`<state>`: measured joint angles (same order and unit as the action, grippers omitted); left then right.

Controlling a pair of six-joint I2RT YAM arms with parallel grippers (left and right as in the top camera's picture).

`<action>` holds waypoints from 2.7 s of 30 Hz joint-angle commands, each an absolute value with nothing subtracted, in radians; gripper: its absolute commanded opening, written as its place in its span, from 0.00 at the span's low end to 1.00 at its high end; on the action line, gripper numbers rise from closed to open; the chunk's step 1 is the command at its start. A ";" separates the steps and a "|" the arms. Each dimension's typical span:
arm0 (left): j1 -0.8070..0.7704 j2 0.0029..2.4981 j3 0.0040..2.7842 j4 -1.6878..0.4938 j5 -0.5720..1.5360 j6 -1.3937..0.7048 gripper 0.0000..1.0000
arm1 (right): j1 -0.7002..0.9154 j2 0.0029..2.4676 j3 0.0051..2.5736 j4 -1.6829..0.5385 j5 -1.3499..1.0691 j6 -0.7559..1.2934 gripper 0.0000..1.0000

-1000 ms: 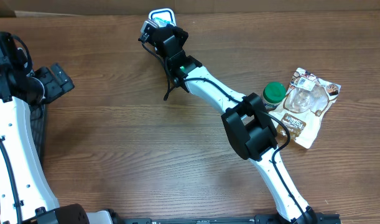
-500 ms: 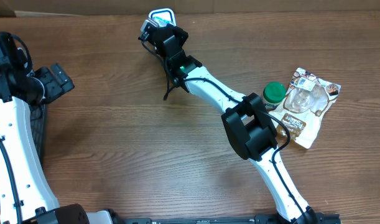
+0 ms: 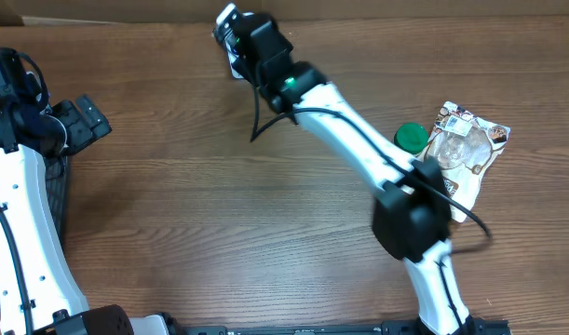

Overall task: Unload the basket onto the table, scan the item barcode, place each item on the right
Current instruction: 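Hold the tissue pack in front of the white scanner, then carry the tissue pack right and lower it beside the jar, then open the right gripper and pull it back toward the front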

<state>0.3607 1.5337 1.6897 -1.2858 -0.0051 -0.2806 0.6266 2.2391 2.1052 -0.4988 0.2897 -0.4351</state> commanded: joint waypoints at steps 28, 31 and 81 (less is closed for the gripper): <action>0.360 1.533 1.697 -1.283 -0.014 -0.265 1.00 | -0.108 1.780 1.910 -1.527 -0.222 0.265 0.04; 0.360 1.533 1.697 -1.283 -0.014 -0.265 1.00 | -0.139 1.780 1.792 -1.480 -0.210 0.266 0.04; 0.360 1.533 1.697 -1.283 -0.014 -0.265 1.00 | 0.040 1.198 1.854 -1.683 -0.202 0.147 1.00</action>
<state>0.3607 1.5337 1.6897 -1.2861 -0.0051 -0.2806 0.0341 1.2182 1.8328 -1.6802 -0.2123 0.1532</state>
